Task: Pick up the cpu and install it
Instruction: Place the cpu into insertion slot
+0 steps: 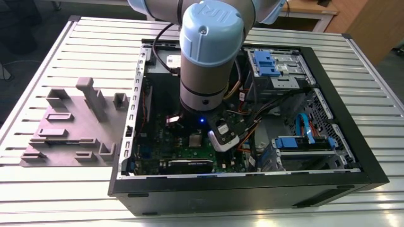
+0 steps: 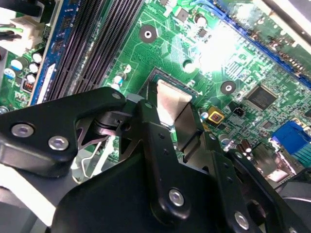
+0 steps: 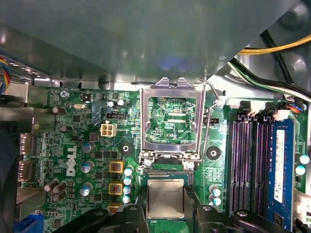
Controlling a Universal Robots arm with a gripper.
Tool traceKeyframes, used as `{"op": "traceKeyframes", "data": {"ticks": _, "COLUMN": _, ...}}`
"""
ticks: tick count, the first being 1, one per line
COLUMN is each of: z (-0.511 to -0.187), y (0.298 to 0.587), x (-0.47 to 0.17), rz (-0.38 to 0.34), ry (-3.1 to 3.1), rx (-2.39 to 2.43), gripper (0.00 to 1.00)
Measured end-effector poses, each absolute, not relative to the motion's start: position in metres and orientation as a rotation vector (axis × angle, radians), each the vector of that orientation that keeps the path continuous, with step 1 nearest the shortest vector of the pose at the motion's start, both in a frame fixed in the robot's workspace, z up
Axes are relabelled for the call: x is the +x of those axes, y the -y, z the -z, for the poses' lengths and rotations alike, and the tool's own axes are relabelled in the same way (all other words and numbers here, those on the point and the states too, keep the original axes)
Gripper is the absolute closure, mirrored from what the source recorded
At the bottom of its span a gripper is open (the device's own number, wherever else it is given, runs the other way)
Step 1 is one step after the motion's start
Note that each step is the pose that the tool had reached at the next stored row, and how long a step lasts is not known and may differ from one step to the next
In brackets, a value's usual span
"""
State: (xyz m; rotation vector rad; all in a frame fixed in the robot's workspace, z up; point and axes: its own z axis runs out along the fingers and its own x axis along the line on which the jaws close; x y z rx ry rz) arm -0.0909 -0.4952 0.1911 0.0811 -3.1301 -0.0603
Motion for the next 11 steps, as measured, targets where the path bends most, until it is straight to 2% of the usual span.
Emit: {"op": "traceKeyframes", "data": {"ticks": 11, "z": -0.1910, "y": 0.4952, "x": -0.0909, "rz": 0.060, "ry": 3.130, "rx": 0.081, "gripper": 0.62}}
